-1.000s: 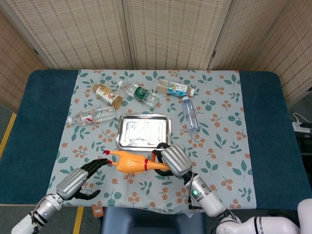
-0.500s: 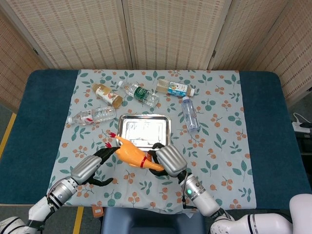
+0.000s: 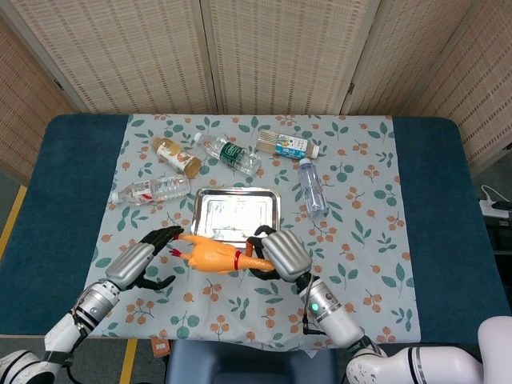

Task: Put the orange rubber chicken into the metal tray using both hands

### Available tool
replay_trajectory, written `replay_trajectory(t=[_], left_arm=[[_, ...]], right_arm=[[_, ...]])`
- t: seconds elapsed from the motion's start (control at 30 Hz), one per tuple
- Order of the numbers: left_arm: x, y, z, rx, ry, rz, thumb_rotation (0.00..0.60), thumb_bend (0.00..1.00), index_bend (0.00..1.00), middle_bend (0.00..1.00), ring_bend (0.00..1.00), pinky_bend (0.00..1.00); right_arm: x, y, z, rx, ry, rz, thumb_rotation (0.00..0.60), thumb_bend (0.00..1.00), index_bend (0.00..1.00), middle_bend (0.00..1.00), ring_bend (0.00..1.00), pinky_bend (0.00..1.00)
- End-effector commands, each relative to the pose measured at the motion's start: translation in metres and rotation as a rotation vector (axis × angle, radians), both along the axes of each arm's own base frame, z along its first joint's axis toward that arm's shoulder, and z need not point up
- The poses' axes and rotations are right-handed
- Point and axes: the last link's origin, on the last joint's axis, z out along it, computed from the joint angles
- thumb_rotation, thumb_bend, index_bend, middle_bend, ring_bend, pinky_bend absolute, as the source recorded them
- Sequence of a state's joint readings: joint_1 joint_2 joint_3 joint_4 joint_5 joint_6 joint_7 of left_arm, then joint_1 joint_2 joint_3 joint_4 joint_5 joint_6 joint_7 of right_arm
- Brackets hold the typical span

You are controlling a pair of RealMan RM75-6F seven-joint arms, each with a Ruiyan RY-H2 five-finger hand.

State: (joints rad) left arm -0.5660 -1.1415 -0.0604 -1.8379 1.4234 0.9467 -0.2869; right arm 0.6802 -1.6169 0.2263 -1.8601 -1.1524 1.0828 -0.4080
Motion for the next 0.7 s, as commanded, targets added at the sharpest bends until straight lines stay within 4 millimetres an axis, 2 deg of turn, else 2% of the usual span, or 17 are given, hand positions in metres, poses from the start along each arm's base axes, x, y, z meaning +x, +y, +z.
replay_trajectory(t=[0.03, 0.33, 0.57, 0.7], left_arm=[[0.006, -0.004, -0.003, -0.054, -0.013, -0.017, 0.6, 0.33, 0.0, 0.0, 0.0, 0.06], [0.019, 0.009, -0.003, 0.022, -0.062, -0.062, 0.6, 0.33, 0.0, 0.0, 0.0, 0.05], [0.008, 0.025, 0.002, 0.158, -0.019, -0.077, 0.6, 0.33, 0.0, 0.0, 0.0, 0.04], [0.002, 0.026, 0.002, 0.169, 0.002, -0.069, 0.6, 0.33, 0.0, 0.0, 0.0, 0.02]], right_arm=[[0.003, 0.0, -0.003, 0.008, -0.005, 0.004, 0.6, 0.28, 0.93, 0.69, 0.8, 1.0], [0.012, 0.003, -0.009, 0.032, -0.002, 0.018, 0.6, 0.28, 0.94, 0.69, 0.8, 1.0], [0.008, 0.001, -0.005, 0.016, -0.006, 0.005, 0.6, 0.28, 0.94, 0.69, 0.8, 1.0], [0.007, -0.003, -0.004, 0.01, -0.012, -0.003, 0.6, 0.28, 0.94, 0.69, 0.8, 1.0]])
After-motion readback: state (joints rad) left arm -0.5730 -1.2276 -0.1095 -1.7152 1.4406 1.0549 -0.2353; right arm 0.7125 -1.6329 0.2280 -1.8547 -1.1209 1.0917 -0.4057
